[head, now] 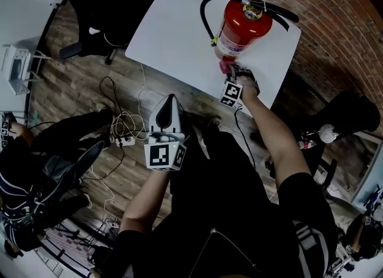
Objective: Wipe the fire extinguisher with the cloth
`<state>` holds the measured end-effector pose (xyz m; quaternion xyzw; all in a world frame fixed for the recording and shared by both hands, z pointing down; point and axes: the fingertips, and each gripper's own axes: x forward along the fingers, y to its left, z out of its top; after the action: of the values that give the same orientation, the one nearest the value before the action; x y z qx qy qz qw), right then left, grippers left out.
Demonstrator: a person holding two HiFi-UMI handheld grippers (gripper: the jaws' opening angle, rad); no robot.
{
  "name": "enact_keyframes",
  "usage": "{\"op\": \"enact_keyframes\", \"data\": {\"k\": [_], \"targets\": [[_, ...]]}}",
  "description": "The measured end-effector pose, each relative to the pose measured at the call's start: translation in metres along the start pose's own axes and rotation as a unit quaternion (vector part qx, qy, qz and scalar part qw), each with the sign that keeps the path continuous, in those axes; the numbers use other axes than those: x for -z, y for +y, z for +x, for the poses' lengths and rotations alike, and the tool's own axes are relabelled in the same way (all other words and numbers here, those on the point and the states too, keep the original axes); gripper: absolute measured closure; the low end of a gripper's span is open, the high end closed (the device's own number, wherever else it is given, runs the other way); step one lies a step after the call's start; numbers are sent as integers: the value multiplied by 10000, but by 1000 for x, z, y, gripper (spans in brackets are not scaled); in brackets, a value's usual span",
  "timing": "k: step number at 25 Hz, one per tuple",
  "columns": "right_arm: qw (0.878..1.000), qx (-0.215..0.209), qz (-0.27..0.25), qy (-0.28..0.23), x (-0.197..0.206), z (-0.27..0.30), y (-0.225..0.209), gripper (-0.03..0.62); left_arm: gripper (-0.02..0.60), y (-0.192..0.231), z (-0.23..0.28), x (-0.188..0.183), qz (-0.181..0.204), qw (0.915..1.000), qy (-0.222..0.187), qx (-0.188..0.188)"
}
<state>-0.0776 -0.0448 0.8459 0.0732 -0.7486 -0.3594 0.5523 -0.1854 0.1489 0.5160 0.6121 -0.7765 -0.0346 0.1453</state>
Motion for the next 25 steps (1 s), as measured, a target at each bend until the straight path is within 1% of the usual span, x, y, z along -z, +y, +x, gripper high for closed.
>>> {"op": "enact_keyframes", "data": {"k": [8,15,25], "targets": [[9993,362,-80,65,1,-10,-13,488,571,6,6,-2,-80,9999,4,127],[9986,514,7,106,-3,-28,-27,488,571,18,21,-17,-53,9996,-16,283],[9975,691,137,95,-8,-54,-47,488,571,12,36,-34,2,9983,-57,580]]}}
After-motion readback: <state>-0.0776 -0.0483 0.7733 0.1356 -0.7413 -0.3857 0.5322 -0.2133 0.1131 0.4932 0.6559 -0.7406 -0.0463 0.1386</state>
